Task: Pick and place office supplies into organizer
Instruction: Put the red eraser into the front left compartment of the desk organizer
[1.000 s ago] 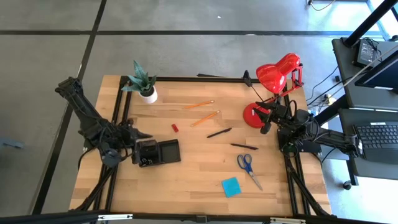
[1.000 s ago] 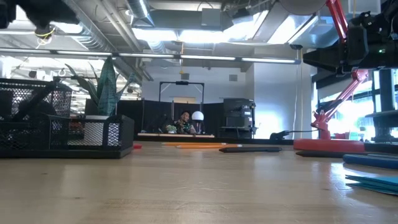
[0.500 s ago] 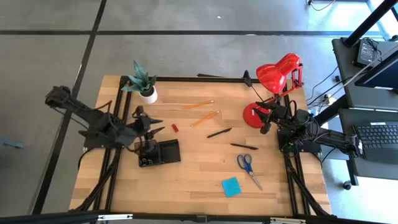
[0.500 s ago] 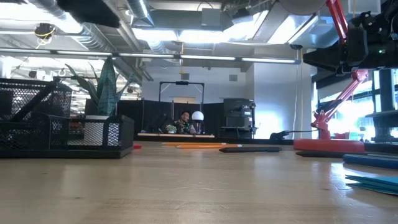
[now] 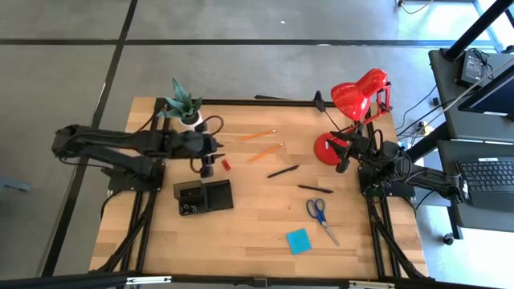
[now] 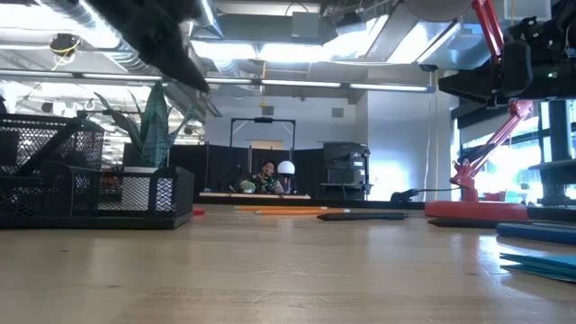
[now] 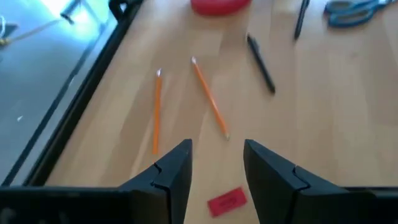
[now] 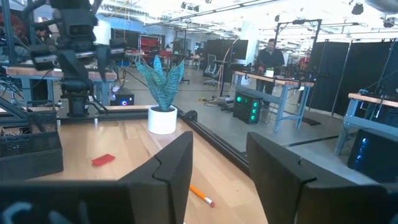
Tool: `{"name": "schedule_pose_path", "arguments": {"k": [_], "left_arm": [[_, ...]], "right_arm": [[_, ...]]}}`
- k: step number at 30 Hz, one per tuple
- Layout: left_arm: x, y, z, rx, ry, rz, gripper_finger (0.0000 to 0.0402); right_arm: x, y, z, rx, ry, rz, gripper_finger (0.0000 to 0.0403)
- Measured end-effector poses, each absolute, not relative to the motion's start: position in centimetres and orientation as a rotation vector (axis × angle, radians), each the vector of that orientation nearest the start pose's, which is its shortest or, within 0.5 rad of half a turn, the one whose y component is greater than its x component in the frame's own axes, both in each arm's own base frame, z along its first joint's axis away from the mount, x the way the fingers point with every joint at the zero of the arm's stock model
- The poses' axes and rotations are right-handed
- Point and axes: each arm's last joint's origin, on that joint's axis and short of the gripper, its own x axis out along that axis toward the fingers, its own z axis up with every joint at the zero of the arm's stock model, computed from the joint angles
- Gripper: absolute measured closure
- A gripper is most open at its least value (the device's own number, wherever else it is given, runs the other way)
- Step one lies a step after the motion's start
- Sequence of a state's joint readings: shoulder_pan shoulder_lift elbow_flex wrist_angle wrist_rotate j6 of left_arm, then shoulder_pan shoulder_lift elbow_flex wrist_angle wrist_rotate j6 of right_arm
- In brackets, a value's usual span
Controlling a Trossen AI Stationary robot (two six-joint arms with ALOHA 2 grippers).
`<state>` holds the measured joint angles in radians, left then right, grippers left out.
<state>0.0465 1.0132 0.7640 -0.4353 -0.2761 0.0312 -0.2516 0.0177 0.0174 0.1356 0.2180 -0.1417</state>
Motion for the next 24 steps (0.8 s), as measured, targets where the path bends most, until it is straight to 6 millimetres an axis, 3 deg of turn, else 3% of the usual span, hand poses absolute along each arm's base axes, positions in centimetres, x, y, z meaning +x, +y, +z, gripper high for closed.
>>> {"name": "schedule_pose_path", "arguments": {"k": [8,13,24], "left_arm": [[23.2,4.5,27.2,0.222,0.911,0.259,0.0263],[25.6,5.1,27.0,0.346,1.004,0.176,0.0263],[28.9,4.5,23.2,0.522,1.198,0.015,0.0262]], "right_arm": [[9.2,-3.0,18.0,-0.161,-0.089,-0.478,0.0249],[9.2,-3.0,17.7,-0.170,-0.075,-0.478,0.0249],[9.3,-3.0,17.3,-0.160,-0.044,-0.475,0.0249]]}}
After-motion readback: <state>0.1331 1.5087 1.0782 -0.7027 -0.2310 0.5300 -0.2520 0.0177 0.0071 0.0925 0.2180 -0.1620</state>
